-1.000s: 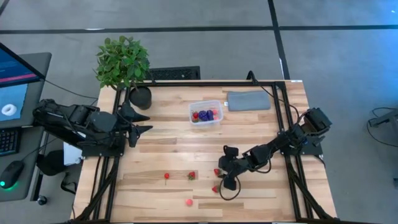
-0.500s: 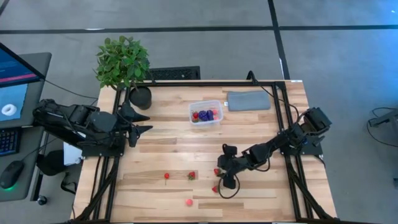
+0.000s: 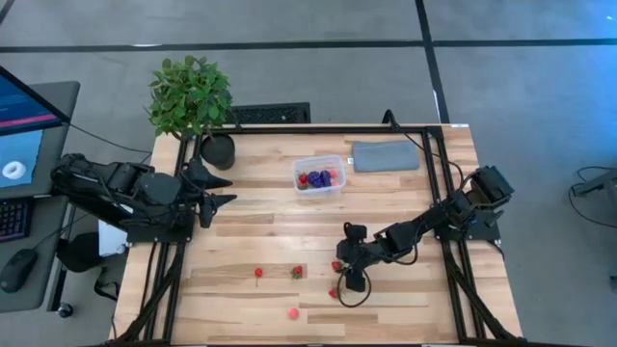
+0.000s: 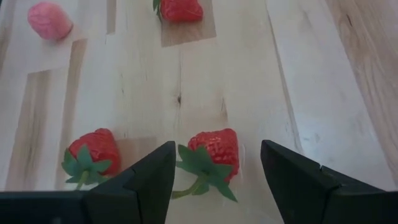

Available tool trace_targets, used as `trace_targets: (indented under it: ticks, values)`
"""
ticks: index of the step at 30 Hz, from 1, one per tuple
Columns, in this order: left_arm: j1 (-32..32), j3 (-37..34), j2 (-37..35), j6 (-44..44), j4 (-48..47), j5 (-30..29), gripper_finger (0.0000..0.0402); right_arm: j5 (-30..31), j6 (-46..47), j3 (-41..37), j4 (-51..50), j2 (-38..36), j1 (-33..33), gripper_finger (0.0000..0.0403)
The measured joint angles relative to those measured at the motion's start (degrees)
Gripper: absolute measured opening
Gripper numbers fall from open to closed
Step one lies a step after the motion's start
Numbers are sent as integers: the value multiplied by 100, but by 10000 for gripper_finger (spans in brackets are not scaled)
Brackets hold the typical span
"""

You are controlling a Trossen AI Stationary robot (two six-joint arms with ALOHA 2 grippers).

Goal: Pick and placing Produce into tupperware
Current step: Put the strawberry into the container

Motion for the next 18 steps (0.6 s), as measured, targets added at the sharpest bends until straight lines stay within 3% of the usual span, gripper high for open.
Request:
trace_targets:
  ticks: [18]
  values:
    - [0,0,0,2,0,0,193,26,-166,2,71,0,0,260]
